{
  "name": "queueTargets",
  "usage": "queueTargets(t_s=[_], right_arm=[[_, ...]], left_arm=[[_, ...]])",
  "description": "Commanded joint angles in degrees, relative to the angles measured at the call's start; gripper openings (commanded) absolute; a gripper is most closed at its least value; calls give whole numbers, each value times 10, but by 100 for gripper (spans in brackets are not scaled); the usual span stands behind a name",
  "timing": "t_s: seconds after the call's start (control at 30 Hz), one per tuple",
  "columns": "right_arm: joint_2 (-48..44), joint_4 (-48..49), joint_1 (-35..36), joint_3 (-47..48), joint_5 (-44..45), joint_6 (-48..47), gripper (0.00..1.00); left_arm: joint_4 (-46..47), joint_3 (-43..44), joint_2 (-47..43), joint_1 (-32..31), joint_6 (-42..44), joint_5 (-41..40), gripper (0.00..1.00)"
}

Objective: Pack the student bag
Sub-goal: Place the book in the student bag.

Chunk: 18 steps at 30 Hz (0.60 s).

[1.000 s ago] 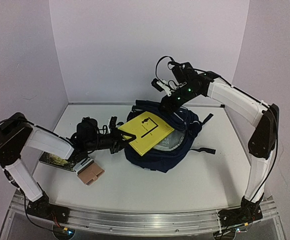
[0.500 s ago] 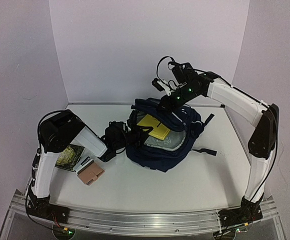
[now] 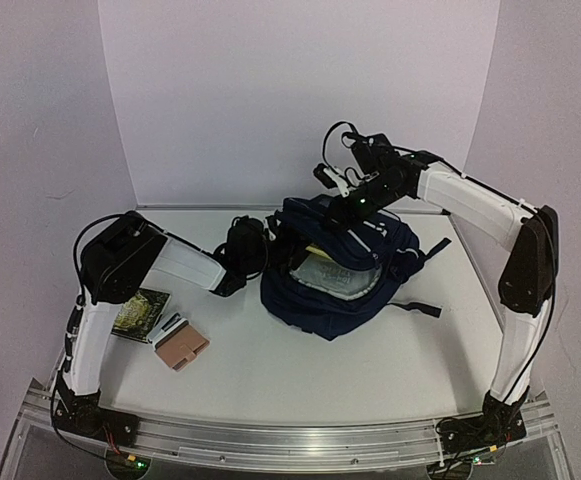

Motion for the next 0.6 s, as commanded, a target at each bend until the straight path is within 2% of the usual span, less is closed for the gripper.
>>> queueTargets(t_s=[0.0, 0.13, 0.27, 0.4, 0.5, 0.57], right_arm=[[-45, 54, -18, 17, -61, -4, 0], [-44, 54, -19, 19, -74, 1, 0], [-45, 54, -19, 20, -92, 5, 0], [-48, 54, -19, 22, -119, 9, 0], [-53, 53, -18, 23, -121, 7, 0], [-55, 53, -19, 20, -110, 2, 0]], left_arm=[[-47, -37, -98, -9, 68, 16, 45], [-81, -62, -129, -16, 85, 8, 46], [-91, -55, -124, -18, 89, 9, 28], [-103, 8, -80, -18, 89, 39, 9], [-91, 53, -40, -18, 78, 63, 3], [-97, 64, -34, -19, 87, 66, 6]])
